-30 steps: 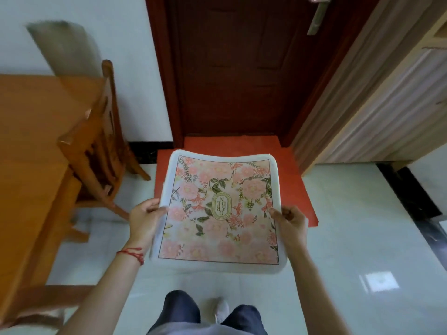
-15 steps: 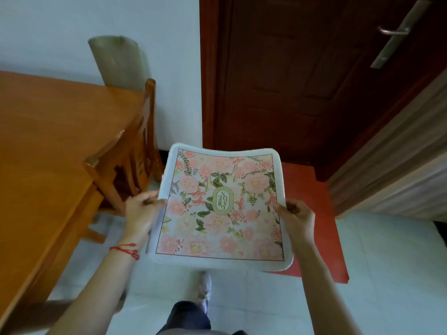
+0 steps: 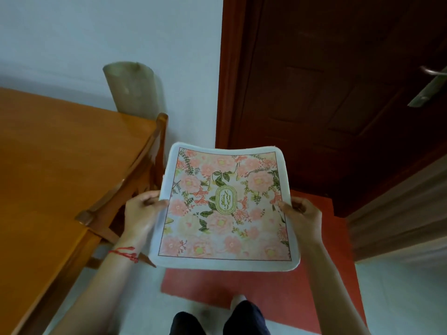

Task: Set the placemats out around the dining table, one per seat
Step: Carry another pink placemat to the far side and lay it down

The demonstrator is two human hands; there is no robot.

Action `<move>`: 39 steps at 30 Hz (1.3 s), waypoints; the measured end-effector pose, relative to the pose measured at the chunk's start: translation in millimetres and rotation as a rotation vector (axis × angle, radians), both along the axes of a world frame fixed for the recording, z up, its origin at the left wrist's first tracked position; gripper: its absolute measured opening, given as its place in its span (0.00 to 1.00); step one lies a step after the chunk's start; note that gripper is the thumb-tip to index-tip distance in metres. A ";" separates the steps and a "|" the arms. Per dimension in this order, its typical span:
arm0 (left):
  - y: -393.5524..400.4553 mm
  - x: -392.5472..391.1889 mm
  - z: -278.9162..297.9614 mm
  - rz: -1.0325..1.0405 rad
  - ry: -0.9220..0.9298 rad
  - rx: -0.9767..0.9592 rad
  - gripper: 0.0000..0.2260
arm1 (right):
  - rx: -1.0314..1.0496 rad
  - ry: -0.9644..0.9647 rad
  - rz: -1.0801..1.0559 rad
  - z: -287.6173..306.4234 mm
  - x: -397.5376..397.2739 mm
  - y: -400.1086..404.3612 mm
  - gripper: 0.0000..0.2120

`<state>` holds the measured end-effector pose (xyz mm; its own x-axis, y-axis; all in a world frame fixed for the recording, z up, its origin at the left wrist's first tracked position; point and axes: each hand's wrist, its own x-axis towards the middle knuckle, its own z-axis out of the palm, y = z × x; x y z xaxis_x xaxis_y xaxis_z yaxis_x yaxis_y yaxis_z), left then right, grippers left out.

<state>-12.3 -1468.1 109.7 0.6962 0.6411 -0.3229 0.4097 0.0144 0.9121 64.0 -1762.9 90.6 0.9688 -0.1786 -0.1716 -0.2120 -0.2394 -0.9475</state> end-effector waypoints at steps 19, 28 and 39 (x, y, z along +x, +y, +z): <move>-7.1 90.2 27.3 0.496 -0.088 -0.010 0.05 | 0.171 0.049 0.518 36.1 235.4 78.1 0.07; 15.7 81.4 40.7 0.687 -0.122 0.055 0.07 | 0.225 0.071 0.736 41.0 267.0 153.7 0.06; 84.5 73.2 35.2 0.879 -0.131 0.042 0.05 | 0.186 0.066 0.913 47.4 278.8 269.4 0.08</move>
